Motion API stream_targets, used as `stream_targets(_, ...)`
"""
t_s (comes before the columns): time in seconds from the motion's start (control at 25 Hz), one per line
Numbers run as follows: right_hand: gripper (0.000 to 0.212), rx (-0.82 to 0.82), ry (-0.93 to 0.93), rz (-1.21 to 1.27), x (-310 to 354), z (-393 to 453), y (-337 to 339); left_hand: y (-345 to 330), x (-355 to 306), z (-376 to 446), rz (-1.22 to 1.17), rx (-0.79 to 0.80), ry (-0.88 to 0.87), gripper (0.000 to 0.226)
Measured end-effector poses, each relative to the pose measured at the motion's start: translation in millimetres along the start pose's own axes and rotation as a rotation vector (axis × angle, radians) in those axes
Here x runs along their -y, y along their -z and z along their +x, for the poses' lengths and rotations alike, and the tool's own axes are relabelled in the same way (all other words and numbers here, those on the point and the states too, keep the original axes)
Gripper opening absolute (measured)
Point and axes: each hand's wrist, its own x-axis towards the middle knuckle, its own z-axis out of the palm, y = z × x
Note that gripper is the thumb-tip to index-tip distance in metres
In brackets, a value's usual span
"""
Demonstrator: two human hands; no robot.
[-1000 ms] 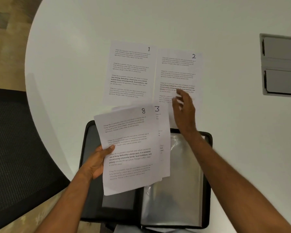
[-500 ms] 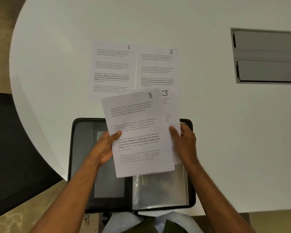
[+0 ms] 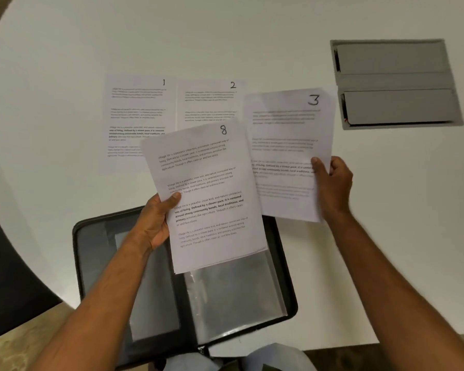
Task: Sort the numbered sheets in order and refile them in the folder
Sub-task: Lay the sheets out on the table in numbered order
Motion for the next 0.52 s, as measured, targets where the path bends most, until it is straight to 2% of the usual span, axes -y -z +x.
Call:
stream_targets(0.28, 0.018, -0.029, 0.03, -0.119, -32, 130, -10, -23, 28, -4, -0.031, -0.114, -0.008, 0.043)
stream_targets(0.32, 0.022, -0.015, 0.015, -0.146, -36, 140, -13, -24, 32, -5, -0.031, -0.124, -0.002, 0.043)
stream_targets(0.4, 0.047, -0.02, 0.025, -0.282, -46, 146, -19, -25, 35, -8, -0.026, -0.139, 0.012, 0.043)
stream_targets(0.44, 0.058, -0.037, 0.092, -0.4, -50, 144, -22, -25, 36, -9, -0.023, -0.149, 0.015, 0.041)
stream_targets(0.52, 0.065, -0.015, 0.326, -0.615, -58, 128, -33, -28, 37, -9, -0.018, -0.16, 0.016, 0.039)
